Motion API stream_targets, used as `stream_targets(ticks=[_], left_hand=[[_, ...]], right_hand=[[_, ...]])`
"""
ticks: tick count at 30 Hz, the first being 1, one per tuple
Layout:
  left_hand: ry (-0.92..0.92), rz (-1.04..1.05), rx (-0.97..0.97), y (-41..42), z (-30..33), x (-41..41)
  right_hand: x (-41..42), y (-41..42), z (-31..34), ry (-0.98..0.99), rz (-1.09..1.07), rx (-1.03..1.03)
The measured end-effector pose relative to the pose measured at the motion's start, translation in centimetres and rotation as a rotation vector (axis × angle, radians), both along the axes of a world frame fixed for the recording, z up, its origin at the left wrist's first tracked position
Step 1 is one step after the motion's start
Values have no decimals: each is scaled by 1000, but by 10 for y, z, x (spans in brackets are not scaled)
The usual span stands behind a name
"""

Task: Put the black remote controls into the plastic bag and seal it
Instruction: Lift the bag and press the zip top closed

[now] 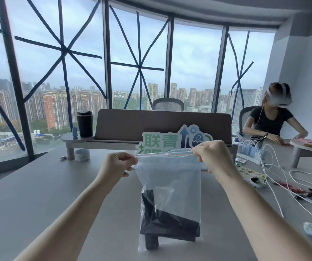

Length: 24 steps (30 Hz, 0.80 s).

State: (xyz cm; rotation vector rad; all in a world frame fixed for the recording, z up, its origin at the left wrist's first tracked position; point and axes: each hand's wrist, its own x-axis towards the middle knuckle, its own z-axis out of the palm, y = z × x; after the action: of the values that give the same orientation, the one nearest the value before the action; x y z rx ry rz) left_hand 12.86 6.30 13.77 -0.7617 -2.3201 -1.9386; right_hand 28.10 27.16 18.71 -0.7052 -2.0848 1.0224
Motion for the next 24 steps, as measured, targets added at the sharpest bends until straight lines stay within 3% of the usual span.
stream_targets(ticks=[3,7,11,24], left_hand=[[-74,-55,137,10,12,13],[-43,-155,181,32,31,33],[35,-178,122,45,43,44],[61,-208,126,45,56,51]], right_hand=[[11,-3,10,-145,-166,380],[8,-25,25,-42,131,633],[-1,-36,35,-155,214,591],[-9,-37,46,-161,258,592]])
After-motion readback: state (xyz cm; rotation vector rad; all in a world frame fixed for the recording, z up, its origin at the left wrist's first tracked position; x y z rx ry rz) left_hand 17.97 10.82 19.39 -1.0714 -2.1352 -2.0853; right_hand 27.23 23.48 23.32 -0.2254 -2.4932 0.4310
